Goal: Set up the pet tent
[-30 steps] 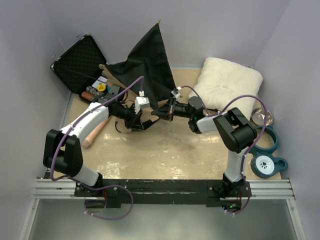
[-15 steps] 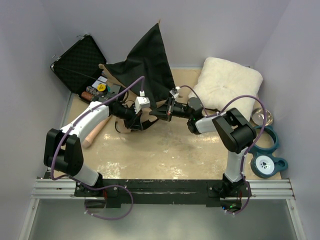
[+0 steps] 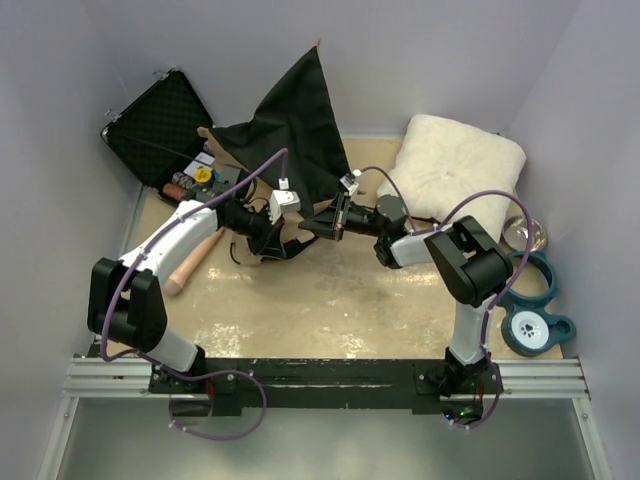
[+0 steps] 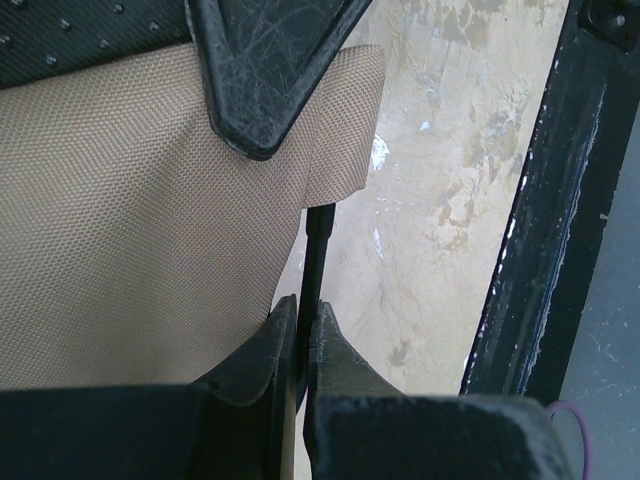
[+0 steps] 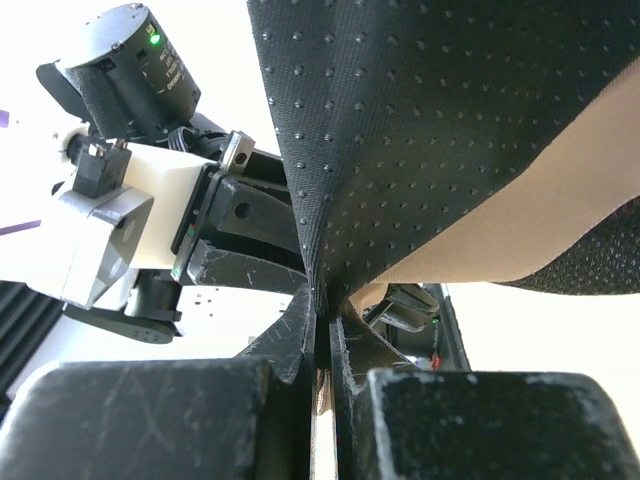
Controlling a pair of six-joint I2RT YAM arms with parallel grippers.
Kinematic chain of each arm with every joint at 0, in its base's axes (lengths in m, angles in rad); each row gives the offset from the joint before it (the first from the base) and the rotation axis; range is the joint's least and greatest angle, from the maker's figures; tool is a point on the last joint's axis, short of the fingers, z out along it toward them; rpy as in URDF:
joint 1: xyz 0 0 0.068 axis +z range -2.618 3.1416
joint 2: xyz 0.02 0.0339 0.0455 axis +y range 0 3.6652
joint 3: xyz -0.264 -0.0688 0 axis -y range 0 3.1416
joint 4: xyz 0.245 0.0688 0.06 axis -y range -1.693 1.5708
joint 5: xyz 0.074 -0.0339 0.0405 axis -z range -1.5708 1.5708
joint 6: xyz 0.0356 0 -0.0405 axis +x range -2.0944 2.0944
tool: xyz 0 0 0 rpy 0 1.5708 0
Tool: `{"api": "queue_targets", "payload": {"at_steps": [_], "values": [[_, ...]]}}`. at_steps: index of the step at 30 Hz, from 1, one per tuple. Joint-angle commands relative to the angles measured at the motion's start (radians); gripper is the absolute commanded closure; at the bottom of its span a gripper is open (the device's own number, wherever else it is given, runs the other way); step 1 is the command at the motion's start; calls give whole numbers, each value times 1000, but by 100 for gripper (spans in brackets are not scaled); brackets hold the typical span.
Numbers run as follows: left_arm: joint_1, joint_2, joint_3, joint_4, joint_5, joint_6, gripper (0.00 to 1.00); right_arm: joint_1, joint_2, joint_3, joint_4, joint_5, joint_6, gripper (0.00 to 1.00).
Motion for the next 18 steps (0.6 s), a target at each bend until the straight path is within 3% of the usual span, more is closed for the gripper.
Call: {"api": "queue_targets", "payload": {"at_steps": [1, 18], "values": [[39, 5, 20, -79, -196, -84, 100, -2, -63, 2, 216, -11, -40, 100], [-9, 4, 84, -52, -135, -167, 100, 44, -51, 17, 137, 18, -112, 100]]}}
